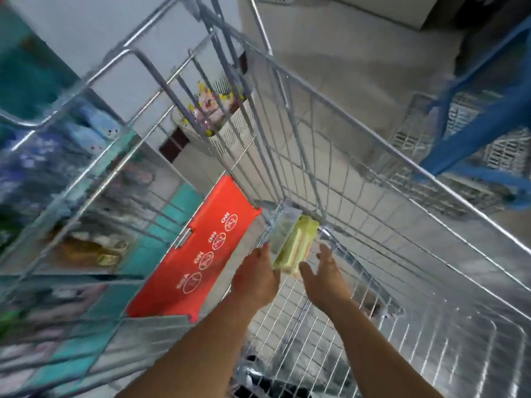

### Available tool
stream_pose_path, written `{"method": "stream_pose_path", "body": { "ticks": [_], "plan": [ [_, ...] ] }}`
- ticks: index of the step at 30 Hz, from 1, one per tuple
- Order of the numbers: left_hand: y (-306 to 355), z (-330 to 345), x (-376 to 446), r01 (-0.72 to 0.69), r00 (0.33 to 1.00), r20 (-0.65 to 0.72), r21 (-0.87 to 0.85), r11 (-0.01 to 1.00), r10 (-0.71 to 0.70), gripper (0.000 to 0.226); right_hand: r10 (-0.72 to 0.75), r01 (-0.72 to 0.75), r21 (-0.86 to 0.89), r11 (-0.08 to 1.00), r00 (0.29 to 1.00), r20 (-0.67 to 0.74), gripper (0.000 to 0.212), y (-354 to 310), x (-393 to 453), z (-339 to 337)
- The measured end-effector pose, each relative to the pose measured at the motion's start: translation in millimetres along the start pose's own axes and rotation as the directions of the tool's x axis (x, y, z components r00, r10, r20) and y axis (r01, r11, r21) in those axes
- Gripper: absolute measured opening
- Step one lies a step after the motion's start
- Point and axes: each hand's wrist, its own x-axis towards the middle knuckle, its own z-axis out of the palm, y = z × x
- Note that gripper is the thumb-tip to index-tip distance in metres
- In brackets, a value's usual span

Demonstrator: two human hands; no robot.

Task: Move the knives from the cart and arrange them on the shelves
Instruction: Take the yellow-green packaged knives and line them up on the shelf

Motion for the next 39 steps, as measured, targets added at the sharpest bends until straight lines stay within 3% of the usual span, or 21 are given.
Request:
{"method": "stream_pose_path", "body": {
  "ticks": [7, 11, 14, 17, 19, 23, 26, 31, 33, 36, 39],
  "plan": [
    [-12, 38, 56, -0.052, 0.998, 0.044, 0.038, 0.998, 0.051, 0.054, 0.165, -0.159, 0.090, 0.983, 0.984, -0.067, 0.064, 4, 57, 38],
    [-18, 60, 77, -0.065, 0.997, 0.034, 0.060, 0.996, 0.063, 0.065, 0.182, -0.164, 0.136, 0.977, 0.974, -0.136, 0.060, 4, 73, 47],
    [-13, 65, 79, -0.023, 0.999, -0.036, 0.009, 1.000, 0.023, 0.059, 0.126, -0.116, 0.077, 0.990, 0.980, -0.151, 0.061, 7, 79, 55],
    [-12, 71, 72, -0.126, 0.989, -0.093, -0.083, 0.989, 0.118, 0.049, 0.138, -0.113, 0.161, 0.981, 0.978, -0.155, 0.053, 8, 80, 60],
    [-20, 80, 73, -0.123, 0.991, -0.082, -0.291, 0.949, 0.103, 0.048, 0.115, -0.091, 0.152, 0.984, 0.981, -0.156, 0.049, 8, 78, 59],
    [-13, 75, 69, -0.077, 0.994, -0.105, -0.387, 0.919, 0.039, 0.052, 0.131, -0.098, 0.202, 0.975, 0.978, -0.161, 0.050, 10, 74, 54],
    [-4, 69, 63, -0.011, 0.999, -0.040, -0.477, 0.879, -0.009, 0.038, 0.120, -0.083, 0.208, 0.975, 0.978, -0.172, 0.051, 7, 70, 53],
    [-5, 68, 53, 0.047, 0.999, 0.022, -0.499, 0.865, -0.042, 0.046, 0.045, -0.004, 0.242, 0.970, 0.985, -0.165, 0.058, 4, 56, 58],
    [-4, 67, 49, 0.068, 0.997, 0.067, -0.479, 0.875, -0.041, 0.045, 0.084, -0.033, 0.302, 0.953, 0.984, -0.157, 0.059, 3, 54, 60],
    [-7, 74, 53, 0.061, 0.998, 0.046, -0.517, 0.854, -0.044, 0.033, 0.129, -0.063, 0.317, 0.946, 0.973, -0.193, 0.049, 1, 55, 61],
    [-5, 77, 51, 0.044, 0.999, 0.019, -0.543, 0.839, -0.041, 0.036, 0.132, -0.067, 0.359, 0.931, 0.978, -0.159, 0.039, 4, 56, 60]
  ]
}}
